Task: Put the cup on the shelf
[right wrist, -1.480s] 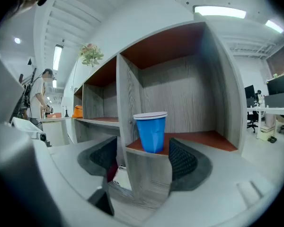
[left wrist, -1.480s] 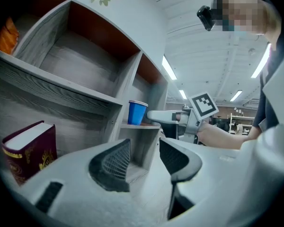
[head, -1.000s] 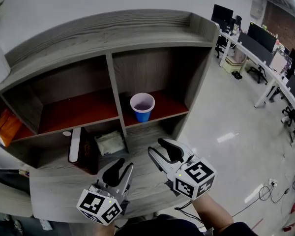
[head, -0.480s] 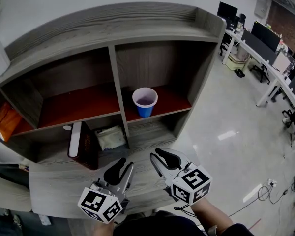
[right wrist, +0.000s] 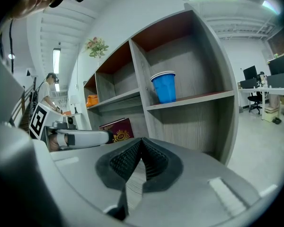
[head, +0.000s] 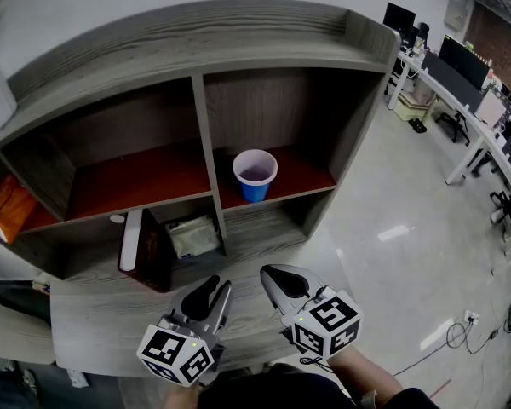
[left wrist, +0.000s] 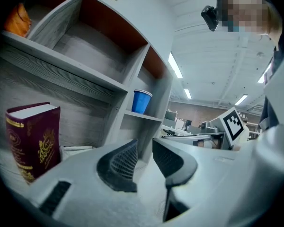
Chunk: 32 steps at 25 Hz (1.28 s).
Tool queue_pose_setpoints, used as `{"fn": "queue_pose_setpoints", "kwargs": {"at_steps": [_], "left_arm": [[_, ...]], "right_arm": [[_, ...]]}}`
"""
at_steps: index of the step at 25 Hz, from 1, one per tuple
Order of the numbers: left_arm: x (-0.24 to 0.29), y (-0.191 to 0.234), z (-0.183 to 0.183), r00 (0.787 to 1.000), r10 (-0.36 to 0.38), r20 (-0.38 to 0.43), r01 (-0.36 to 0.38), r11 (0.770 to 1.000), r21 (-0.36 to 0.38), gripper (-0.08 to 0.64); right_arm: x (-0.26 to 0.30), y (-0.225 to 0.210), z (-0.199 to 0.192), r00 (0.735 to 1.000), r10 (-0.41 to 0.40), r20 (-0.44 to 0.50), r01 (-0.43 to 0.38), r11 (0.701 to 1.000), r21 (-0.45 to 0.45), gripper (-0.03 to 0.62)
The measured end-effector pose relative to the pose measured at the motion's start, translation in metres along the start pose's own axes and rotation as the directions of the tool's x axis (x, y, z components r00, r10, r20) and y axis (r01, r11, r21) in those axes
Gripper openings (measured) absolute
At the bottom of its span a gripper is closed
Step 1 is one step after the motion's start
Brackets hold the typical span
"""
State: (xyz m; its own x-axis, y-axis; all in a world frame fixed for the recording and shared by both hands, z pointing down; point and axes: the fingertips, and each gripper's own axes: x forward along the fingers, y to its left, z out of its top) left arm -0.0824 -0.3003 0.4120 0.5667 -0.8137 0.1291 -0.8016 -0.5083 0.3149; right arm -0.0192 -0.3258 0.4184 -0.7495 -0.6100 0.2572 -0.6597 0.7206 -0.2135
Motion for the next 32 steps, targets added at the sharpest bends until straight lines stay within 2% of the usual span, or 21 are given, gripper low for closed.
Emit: {"fn": "queue_pose_setpoints", "kwargs": {"at_steps": [32], "left_arm": [[-0.011,-0.006,-0.004,1.000,-0.014,-0.026,0.015,1.000,0.015,0.081]], "right_arm": [[-0.002,0.021,-0.003,0.999,0.019,-0.027,-0.020,0.999,-0.027,-0.005]]}}
